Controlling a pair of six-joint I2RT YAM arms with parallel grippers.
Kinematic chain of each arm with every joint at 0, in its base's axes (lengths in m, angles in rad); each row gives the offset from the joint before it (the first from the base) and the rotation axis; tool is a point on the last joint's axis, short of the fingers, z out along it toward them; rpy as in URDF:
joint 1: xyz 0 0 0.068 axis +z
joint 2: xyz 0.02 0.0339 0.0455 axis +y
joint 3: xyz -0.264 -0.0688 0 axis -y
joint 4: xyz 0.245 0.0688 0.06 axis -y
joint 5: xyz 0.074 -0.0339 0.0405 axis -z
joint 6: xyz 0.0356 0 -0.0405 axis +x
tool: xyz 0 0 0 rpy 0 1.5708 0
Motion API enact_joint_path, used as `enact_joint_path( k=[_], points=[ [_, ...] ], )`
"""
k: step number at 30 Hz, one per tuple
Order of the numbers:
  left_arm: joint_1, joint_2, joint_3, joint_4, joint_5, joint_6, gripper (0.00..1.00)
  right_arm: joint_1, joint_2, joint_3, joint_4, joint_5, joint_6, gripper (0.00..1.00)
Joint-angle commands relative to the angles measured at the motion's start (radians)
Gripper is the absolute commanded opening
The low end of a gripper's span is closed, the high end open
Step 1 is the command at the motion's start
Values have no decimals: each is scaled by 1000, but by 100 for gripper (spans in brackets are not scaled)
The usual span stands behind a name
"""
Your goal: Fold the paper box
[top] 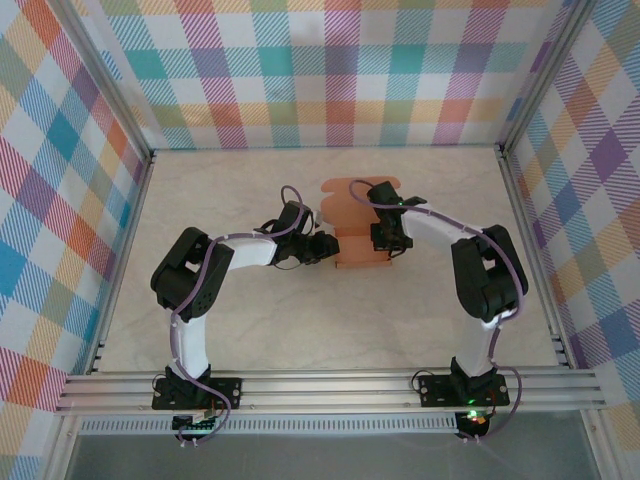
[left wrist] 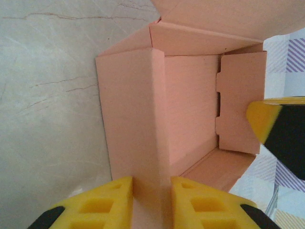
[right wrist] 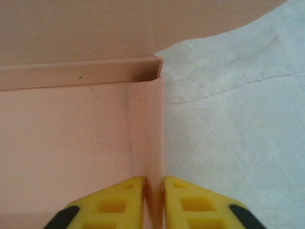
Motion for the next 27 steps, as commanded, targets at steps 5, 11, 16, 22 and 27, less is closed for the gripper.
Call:
enact_joint_path(
  k=[5, 11, 16, 22, 27],
  points=[
    [-14, -1, -9, 14, 25, 15, 25, 4, 61, -30, -46, -20, 1, 2],
    [-13, 0, -9, 17, 25, 16, 25, 6, 62, -20, -61, -9, 1, 0],
    [-14, 1, -9, 17, 28, 15, 25, 15, 81, 1, -86, 34, 9, 23],
    [-14, 1, -7, 15, 27, 16, 25, 33, 130, 48, -159, 119, 25, 0],
    [-12, 5, -4, 17, 30, 15, 25, 45, 192, 98, -235, 189, 63, 0]
  ],
)
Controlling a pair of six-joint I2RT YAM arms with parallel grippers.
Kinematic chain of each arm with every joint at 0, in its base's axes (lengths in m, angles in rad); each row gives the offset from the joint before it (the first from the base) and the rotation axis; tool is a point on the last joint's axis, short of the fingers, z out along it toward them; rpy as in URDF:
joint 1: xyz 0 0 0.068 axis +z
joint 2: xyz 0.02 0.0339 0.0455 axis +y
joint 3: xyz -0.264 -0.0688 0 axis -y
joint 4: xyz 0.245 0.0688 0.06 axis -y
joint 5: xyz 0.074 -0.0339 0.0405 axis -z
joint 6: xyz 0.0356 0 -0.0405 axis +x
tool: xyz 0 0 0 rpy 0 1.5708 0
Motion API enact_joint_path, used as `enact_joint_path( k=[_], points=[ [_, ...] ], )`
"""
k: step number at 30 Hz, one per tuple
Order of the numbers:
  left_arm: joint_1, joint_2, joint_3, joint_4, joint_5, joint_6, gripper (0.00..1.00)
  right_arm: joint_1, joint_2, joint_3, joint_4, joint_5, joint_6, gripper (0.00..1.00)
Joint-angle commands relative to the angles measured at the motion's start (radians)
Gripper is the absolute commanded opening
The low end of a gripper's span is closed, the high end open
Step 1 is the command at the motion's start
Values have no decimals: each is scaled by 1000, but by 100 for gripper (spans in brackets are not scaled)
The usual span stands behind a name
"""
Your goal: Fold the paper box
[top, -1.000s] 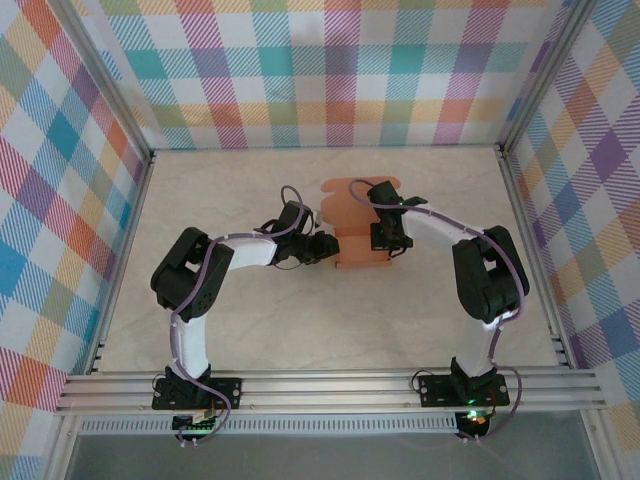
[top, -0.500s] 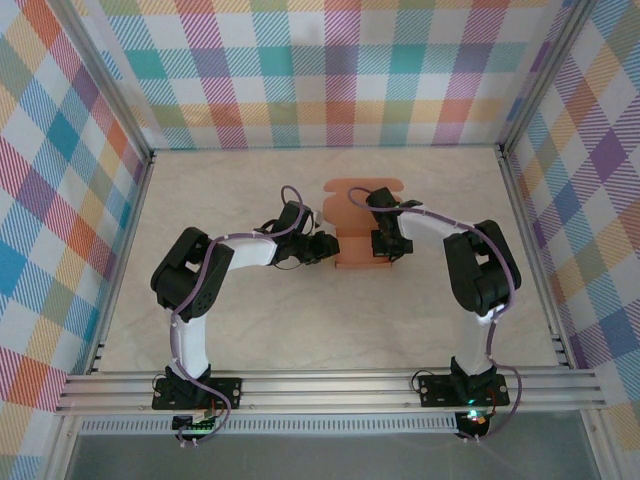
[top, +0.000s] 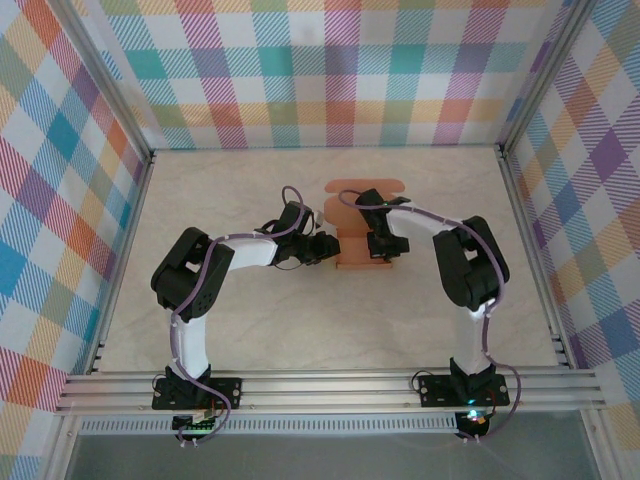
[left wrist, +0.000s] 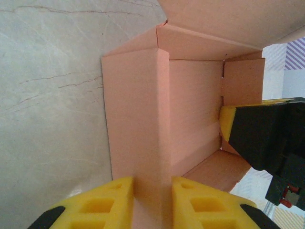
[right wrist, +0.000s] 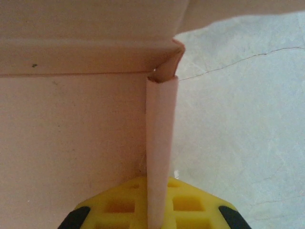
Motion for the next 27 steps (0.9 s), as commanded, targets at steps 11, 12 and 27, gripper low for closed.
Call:
enact_joint_path(
  k=[11, 12, 27],
  points=[
    [-9, -1, -13, 20, 24, 16, 25, 30, 201, 115, -221, 148, 105, 0],
    [-9, -1, -15, 20, 24, 18, 25, 30, 193, 108, -210, 137, 102, 0],
    [-7, -8, -25, 26, 24, 18, 25, 28, -25, 70, -48, 77, 65, 35]
  ],
)
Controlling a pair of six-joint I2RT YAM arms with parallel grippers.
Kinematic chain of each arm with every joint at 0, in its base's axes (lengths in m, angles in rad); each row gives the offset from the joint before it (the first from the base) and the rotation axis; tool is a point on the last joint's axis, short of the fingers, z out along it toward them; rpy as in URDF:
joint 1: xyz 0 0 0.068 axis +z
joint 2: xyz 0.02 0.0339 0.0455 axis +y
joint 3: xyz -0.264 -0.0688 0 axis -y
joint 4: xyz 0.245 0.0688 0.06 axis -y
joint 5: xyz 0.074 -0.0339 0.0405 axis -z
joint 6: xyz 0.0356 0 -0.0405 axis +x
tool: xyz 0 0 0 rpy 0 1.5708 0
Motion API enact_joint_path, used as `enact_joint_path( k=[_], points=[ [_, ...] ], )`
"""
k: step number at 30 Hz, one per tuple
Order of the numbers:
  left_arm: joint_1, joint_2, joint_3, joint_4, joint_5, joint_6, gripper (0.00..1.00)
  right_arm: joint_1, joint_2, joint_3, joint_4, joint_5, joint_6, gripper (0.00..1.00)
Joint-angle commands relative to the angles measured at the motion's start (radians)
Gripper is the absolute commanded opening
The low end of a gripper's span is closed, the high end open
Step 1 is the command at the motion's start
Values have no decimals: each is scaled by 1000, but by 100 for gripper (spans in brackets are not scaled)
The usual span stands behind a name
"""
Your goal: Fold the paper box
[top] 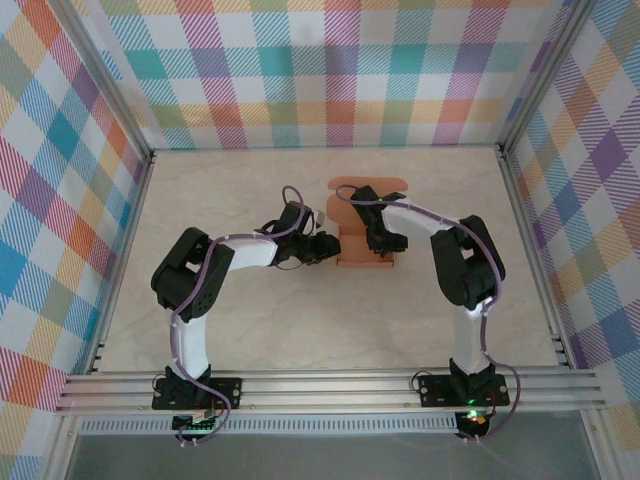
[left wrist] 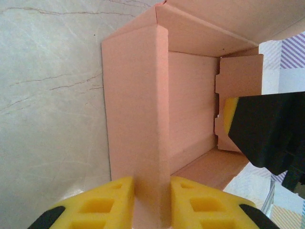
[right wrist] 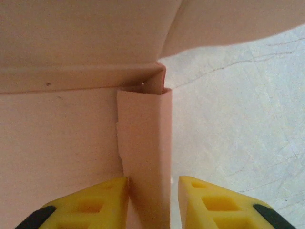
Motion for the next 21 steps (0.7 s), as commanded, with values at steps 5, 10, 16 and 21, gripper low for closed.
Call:
enact_joint_path(
  k=[5, 10, 16, 21],
  points=[
    [-6, -17, -20, 1, 16, 20, 25, 3, -56, -5, 28, -23, -19, 47],
    [-6, -32, -12, -16, 3, 28, 25, -10, -75, -16, 50, -48, -32, 48],
    [-6, -31, -9, -20, 4, 29, 25, -40, -64, -27, 85, -122, -23, 29],
    [-6, -28, -9, -20, 3, 29, 25, -44, -8, -13, 71, -136, -33, 19]
  ],
)
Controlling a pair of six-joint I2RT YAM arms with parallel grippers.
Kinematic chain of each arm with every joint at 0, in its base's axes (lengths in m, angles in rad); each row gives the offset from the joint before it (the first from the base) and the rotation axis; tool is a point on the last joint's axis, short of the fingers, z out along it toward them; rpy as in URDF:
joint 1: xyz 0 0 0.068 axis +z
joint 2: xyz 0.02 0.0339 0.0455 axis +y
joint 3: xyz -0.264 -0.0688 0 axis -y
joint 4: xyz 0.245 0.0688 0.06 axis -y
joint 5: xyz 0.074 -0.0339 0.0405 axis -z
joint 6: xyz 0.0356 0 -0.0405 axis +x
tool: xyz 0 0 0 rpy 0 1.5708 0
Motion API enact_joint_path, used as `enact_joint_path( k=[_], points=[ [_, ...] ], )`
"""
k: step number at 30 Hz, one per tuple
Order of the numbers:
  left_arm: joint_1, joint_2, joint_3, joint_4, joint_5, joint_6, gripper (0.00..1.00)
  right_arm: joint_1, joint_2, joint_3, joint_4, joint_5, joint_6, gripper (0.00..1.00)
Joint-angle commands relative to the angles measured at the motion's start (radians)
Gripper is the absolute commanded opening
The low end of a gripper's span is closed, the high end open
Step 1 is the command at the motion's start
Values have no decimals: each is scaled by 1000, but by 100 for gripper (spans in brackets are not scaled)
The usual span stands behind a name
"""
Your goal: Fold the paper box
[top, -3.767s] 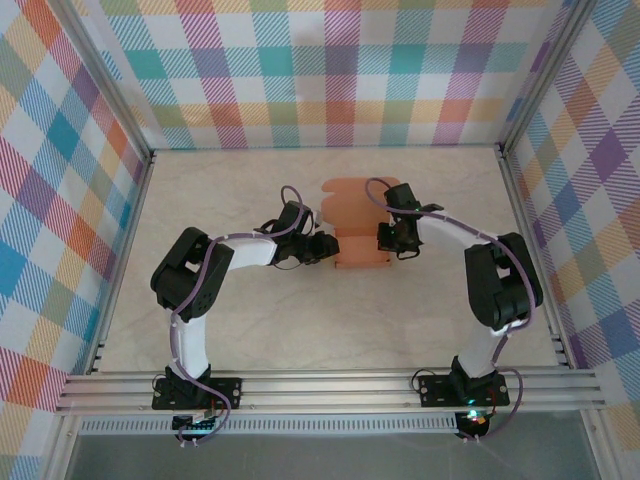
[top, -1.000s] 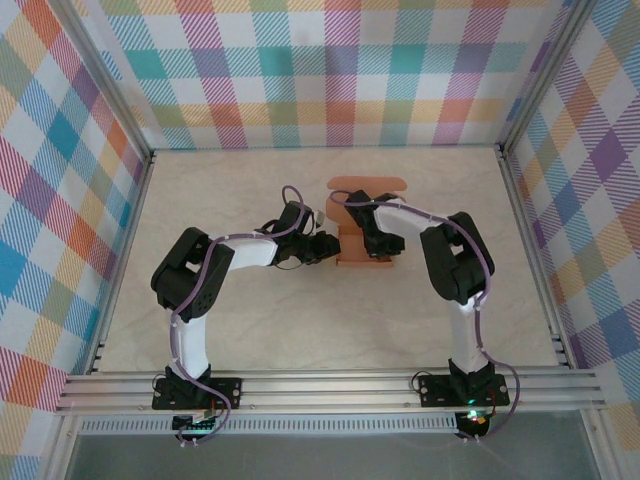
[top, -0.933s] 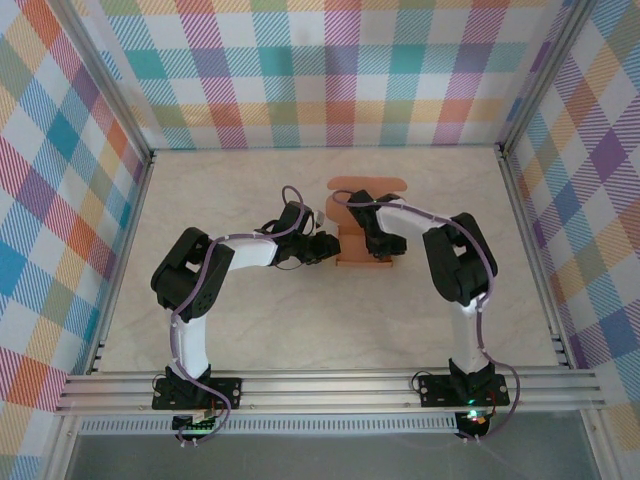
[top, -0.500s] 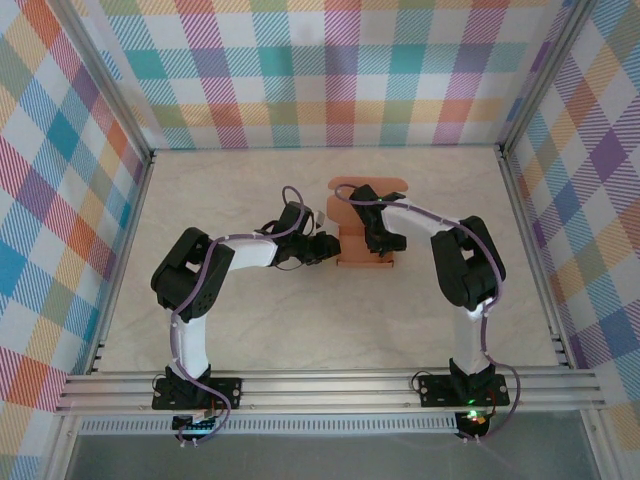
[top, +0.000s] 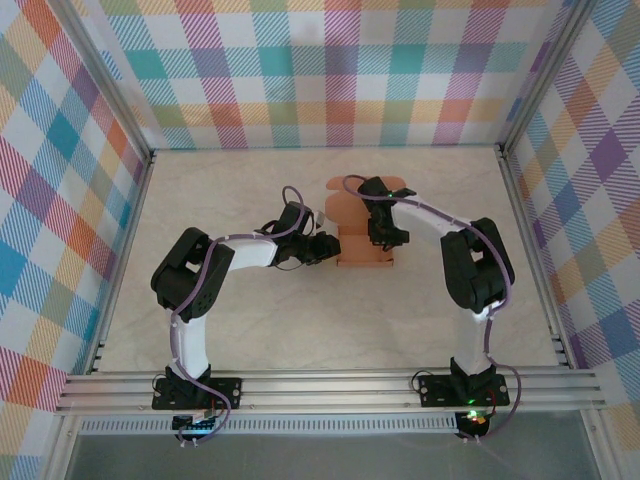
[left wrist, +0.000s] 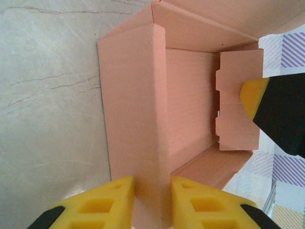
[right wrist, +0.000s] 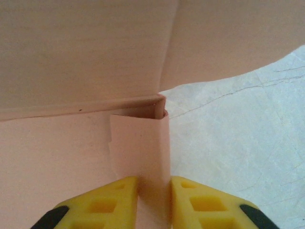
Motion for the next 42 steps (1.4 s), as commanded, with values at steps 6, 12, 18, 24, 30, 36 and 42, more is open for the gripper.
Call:
enact_joint_path(
  k=[6, 12, 18, 24, 30, 36, 42],
  points=[
    [-6, -23, -7, -16, 9, 20, 25, 1, 76, -5, -13, -30, -12, 8],
    [-6, -19, -7, -12, 10, 22, 25, 5, 113, 0, -32, -15, -18, 0],
    [-7, -19, -5, -13, 15, 23, 25, 36, 204, 52, -132, 115, -13, 0],
    [-6, -20, -7, -13, 15, 22, 25, 43, 214, 51, -138, 115, 3, 0],
    [-6, -23, -10, -9, 15, 22, 25, 55, 263, 83, -180, 176, -4, 0],
    [-6, -27, -19, -2, 13, 18, 25, 90, 352, 173, -270, 258, 4, 0],
    [-5, -44, -27, -12, 3, 25, 25, 78, 250, 112, -186, 192, -7, 0]
  ],
)
